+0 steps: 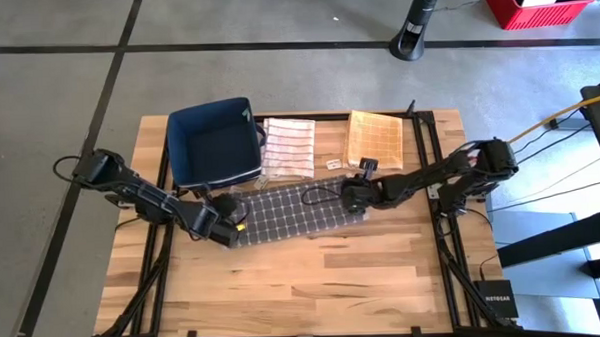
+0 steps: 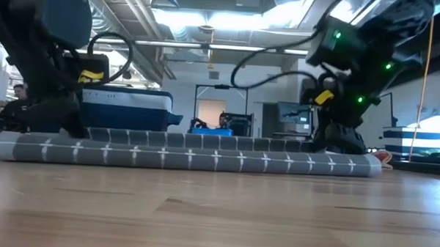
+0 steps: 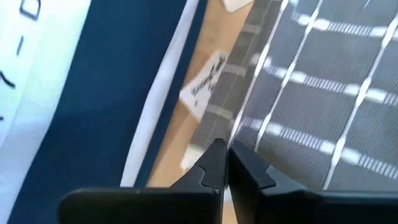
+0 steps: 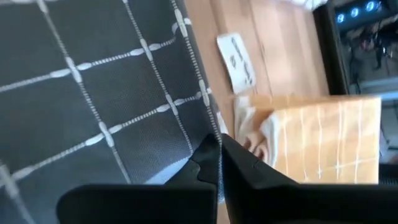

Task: Fold towel
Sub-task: Fold the gray towel

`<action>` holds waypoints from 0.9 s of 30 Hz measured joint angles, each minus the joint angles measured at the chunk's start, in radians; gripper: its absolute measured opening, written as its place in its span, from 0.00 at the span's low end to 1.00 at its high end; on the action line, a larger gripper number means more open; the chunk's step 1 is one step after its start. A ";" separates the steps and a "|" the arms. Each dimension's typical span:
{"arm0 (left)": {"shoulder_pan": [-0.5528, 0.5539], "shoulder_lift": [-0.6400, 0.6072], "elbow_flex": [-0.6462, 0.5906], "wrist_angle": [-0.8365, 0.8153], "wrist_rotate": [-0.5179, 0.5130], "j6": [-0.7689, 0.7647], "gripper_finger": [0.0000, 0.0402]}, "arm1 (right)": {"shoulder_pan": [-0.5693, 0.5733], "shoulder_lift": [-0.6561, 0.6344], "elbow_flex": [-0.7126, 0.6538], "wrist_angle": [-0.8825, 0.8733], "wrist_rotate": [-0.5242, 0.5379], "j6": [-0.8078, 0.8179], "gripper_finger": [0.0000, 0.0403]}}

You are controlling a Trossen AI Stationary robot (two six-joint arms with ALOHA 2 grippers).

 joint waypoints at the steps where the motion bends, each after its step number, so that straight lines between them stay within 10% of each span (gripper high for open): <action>1: 0.006 0.000 -0.007 0.007 0.000 0.003 0.02 | -0.012 0.008 0.000 -0.003 0.001 0.000 0.04; 12: 0.064 0.001 0.025 -0.028 0.163 0.061 0.28 | -0.058 0.029 0.030 -0.064 0.063 0.000 0.35; 20: 0.013 0.000 0.176 -0.083 0.154 0.025 0.35 | -0.054 0.029 0.164 -0.315 -0.258 0.057 0.53; 27: -0.063 0.006 0.105 0.209 0.170 0.057 0.35 | -0.024 0.029 0.109 -0.121 -0.439 0.056 0.54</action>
